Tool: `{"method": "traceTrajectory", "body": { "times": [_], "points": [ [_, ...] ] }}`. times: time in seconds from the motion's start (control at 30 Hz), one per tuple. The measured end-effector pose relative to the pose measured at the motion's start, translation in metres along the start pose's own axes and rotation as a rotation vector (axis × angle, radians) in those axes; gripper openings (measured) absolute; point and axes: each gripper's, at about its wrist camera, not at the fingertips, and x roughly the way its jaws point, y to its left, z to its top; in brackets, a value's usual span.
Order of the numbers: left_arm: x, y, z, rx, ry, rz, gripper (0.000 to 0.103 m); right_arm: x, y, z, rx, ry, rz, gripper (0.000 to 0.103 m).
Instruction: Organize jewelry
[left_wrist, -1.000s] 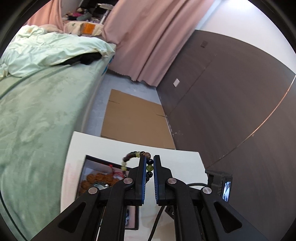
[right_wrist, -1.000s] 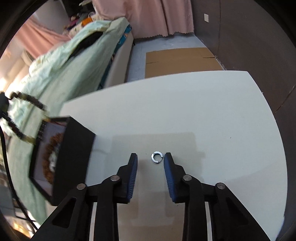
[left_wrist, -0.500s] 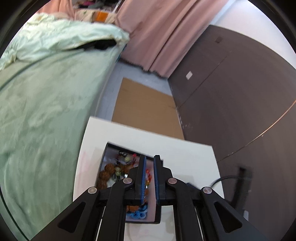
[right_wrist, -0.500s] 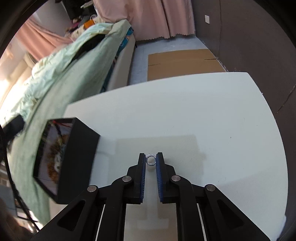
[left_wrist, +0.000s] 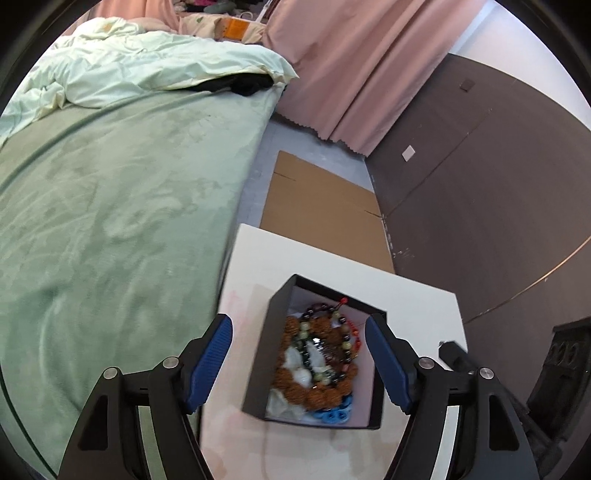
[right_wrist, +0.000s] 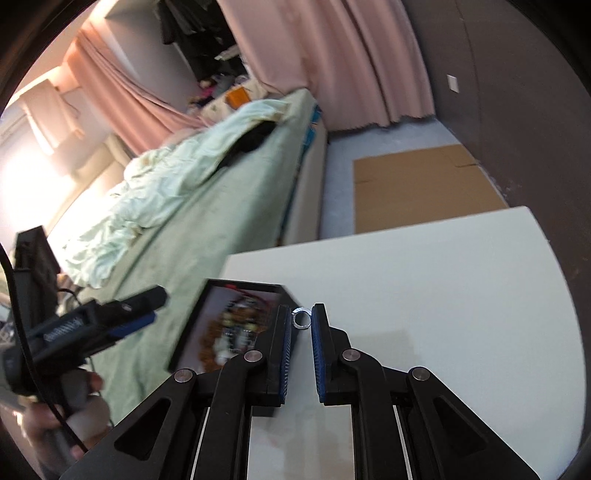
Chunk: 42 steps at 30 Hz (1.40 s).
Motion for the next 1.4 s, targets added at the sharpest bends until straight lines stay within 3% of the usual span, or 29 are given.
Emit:
{"method": "traceTrajectory", "body": {
  "times": [0.13,0.27,0.4,0.43,0.5,0.53,0.97,1.03,1.1,1.13,1.4],
  "points": [
    [-0.01,0.008,-0.003,0.018,-0.041,0.031,0.075,0.004,0.019,-0.002,-0.018,-0.007,0.046,0.013],
    [-0.01,0.015,-0.004,0.016,-0.025,0.032,0.076,0.01,0.037,-0.005,-0.026,-0.004,0.102,0.013],
    [-0.012,0.023,-0.004,-0.009,-0.019,0.029,0.085,0.024,0.049,-0.008,-0.022,0.017,0.122,0.013],
    [-0.014,0.025,-0.004,-0.019,-0.022,0.023,0.087,0.029,0.048,-0.009,-0.011,0.038,0.109,0.015],
    [-0.017,0.026,-0.004,-0.023,-0.027,0.019,0.088,0.033,0.044,-0.012,0.029,0.058,0.078,0.047],
    [-0.019,0.026,-0.004,-0.024,-0.028,0.015,0.088,0.029,0.041,-0.013,0.039,0.039,0.069,0.05],
    [-0.032,0.014,-0.02,0.025,-0.027,0.026,0.089,-0.015,0.024,-0.016,0.02,0.001,0.01,0.051],
    [-0.033,0.007,-0.024,0.046,-0.029,0.028,0.089,-0.021,0.023,-0.018,0.016,0.003,-0.005,0.057],
    [-0.035,0.001,-0.027,0.067,-0.035,0.034,0.089,-0.029,0.02,-0.021,0.018,-0.008,-0.013,0.076],
    [-0.036,-0.003,-0.029,0.083,-0.039,0.035,0.091,-0.035,0.018,-0.023,0.023,-0.015,-0.014,0.078],
    [-0.05,-0.024,-0.045,0.204,-0.069,0.037,0.096,-0.066,-0.002,-0.036,0.003,-0.007,-0.061,0.082]
  ]
}}
